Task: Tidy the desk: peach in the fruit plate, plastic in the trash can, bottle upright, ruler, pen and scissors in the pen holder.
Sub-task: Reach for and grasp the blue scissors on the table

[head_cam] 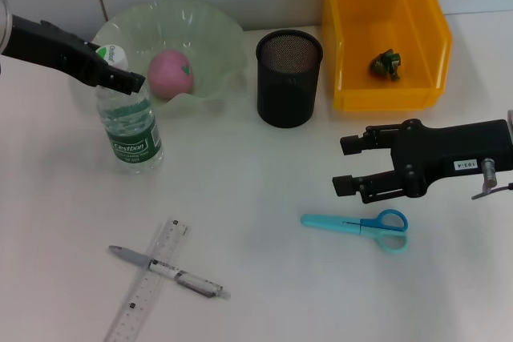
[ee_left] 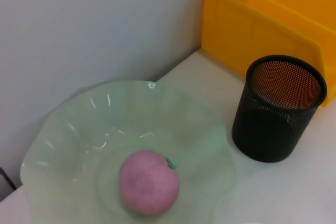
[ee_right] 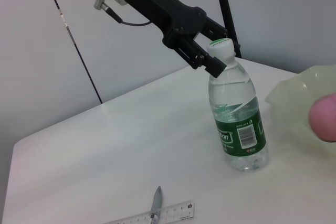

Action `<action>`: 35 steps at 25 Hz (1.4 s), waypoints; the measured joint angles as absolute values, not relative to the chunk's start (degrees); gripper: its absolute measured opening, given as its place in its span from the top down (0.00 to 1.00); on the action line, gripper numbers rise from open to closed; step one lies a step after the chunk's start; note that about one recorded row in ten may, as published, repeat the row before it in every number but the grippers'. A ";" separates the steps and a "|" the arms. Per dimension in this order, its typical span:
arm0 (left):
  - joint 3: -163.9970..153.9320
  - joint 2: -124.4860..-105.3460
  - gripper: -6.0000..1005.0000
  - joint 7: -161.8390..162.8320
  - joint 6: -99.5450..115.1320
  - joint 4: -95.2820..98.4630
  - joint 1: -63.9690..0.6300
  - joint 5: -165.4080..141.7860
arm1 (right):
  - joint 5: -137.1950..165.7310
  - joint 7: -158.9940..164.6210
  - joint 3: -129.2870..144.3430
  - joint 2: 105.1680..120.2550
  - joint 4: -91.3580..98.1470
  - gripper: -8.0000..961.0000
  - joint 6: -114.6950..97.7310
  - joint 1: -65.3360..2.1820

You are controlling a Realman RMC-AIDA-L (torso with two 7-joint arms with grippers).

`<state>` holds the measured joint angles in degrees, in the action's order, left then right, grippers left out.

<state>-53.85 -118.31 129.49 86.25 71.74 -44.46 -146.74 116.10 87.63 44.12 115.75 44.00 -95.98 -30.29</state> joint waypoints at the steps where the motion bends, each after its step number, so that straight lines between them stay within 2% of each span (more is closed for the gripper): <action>1: -53.83 -118.29 0.15 129.49 86.18 72.00 -44.36 -146.73 | 116.10 87.62 44.12 115.75 43.97 0.27 -95.98 -30.27; 5: -53.10 -118.11 0.14 128.00 86.39 75.77 -42.17 -143.72 | 116.10 87.62 44.12 115.73 43.93 0.27 -95.99 -30.25; 12: -45.55 -115.89 0.14 118.29 91.64 78.83 -36.32 -121.20 | 116.10 87.57 44.12 115.57 43.97 0.27 -95.98 -30.23; 14: -44.92 -115.76 0.14 116.61 92.16 78.61 -35.27 -118.27 | 116.10 87.54 44.12 115.54 44.01 0.27 -95.97 -30.23; 15: -44.40 -115.71 0.14 113.03 92.75 78.46 -32.73 -112.27 | 116.11 87.54 44.12 115.50 44.09 0.27 -95.98 -30.23; 17: -44.55 -116.17 0.14 109.10 93.69 78.46 -29.73 -107.13 | 116.11 87.55 44.12 115.40 44.18 0.27 -95.98 -30.23; 18: -44.71 -117.07 0.14 104.68 95.38 78.27 -26.69 -102.87 | 116.11 87.63 44.12 115.21 44.29 0.27 -96.13 -30.23; 23: -46.44 -118.31 0.14 96.02 100.12 70.51 -22.95 -97.54 | 116.11 88.00 44.12 114.83 44.42 0.27 -96.46 -30.24; 28: -47.68 -118.15 0.14 85.71 101.76 55.38 -23.10 -95.88 | 116.10 88.02 44.12 114.46 44.55 0.28 -96.63 -30.28; 35: -49.31 -118.26 0.14 75.30 100.21 44.11 -23.38 -96.40 | 116.27 88.24 44.12 113.89 44.66 0.28 -97.30 -30.87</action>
<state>-49.31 -118.26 75.30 100.21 44.11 -23.38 -96.40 116.27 88.24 44.12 113.89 44.66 -97.30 -30.87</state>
